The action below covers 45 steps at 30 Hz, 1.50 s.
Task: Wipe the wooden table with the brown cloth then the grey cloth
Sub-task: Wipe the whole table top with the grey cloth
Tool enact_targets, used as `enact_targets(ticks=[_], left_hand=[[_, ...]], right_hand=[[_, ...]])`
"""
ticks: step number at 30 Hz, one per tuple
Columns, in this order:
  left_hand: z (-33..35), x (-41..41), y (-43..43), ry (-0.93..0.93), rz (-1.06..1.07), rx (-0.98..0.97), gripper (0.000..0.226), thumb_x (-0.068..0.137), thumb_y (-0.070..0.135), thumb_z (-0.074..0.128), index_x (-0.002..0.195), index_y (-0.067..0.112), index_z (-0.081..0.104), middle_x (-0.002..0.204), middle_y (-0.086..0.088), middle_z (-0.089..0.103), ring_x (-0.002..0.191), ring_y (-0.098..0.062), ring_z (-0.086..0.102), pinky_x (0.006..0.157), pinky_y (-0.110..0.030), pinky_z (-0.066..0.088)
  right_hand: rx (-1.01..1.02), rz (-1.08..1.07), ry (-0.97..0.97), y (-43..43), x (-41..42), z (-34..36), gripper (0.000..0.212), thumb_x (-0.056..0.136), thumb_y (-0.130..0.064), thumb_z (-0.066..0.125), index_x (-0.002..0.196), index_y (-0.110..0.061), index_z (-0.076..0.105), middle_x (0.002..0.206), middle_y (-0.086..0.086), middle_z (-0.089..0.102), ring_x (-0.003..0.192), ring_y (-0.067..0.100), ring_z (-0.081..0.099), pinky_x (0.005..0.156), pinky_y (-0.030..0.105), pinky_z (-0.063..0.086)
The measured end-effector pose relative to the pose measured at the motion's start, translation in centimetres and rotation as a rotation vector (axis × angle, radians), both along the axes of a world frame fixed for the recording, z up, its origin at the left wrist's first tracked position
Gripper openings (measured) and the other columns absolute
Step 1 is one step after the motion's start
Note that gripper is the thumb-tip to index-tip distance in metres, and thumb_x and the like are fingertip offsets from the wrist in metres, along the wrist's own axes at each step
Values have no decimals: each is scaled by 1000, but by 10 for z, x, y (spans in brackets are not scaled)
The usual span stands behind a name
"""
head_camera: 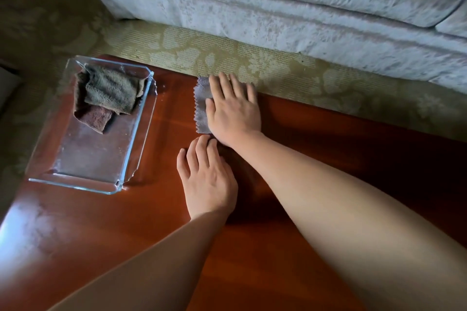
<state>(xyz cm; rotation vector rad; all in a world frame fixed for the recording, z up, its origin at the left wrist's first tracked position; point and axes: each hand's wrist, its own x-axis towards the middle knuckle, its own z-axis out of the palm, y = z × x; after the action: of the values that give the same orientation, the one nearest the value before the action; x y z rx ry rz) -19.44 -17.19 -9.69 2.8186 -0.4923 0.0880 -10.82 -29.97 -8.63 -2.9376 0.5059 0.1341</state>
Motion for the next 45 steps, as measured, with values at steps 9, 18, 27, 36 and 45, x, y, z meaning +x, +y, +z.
enact_targets(ticks=[9, 18, 27, 36, 45], left_hand=[[6, 0, 0, 30, -9, -5, 39, 99, 19, 45, 134, 8, 58, 146, -10, 54, 142, -32, 43, 124, -53, 24], [4, -1, 2, 23, -15, -71, 37, 97, 17, 49, 132, 9, 59, 145, -10, 54, 141, -31, 43, 124, -51, 23], [7, -1, 13, 39, -33, -292, 34, 89, 7, 50, 121, 7, 63, 132, -12, 60, 127, -35, 51, 118, -54, 31], [23, -29, 95, 213, -239, -379, 33, 94, 8, 49, 123, 9, 66, 135, -10, 57, 126, -30, 48, 113, -38, 39], [6, -59, 208, 22, 119, 67, 43, 102, 28, 43, 140, 15, 56, 151, -12, 49, 140, -36, 42, 122, -56, 24]], right_hand=[[-72, -173, 43, -126, -155, 1, 64, 106, -48, 20, 162, -20, 34, 169, 4, 34, 157, 25, 28, 126, 53, 21], [-106, -225, 32, -68, -173, -1, 68, 104, -46, 21, 164, -15, 29, 172, 8, 22, 160, 29, 19, 128, 58, 15], [-77, -22, 37, -29, -189, -2, 65, 108, -49, 14, 168, -25, 16, 176, 0, 10, 162, 23, 7, 130, 53, 6], [-53, -315, 159, -48, -274, 7, 74, 101, -54, 3, 168, -22, 12, 176, 4, 7, 162, 25, 4, 129, 57, 6], [-29, 2, 99, 123, -172, 8, 70, 103, -50, 7, 168, -24, 12, 176, 1, 4, 162, 26, 1, 129, 56, 2]])
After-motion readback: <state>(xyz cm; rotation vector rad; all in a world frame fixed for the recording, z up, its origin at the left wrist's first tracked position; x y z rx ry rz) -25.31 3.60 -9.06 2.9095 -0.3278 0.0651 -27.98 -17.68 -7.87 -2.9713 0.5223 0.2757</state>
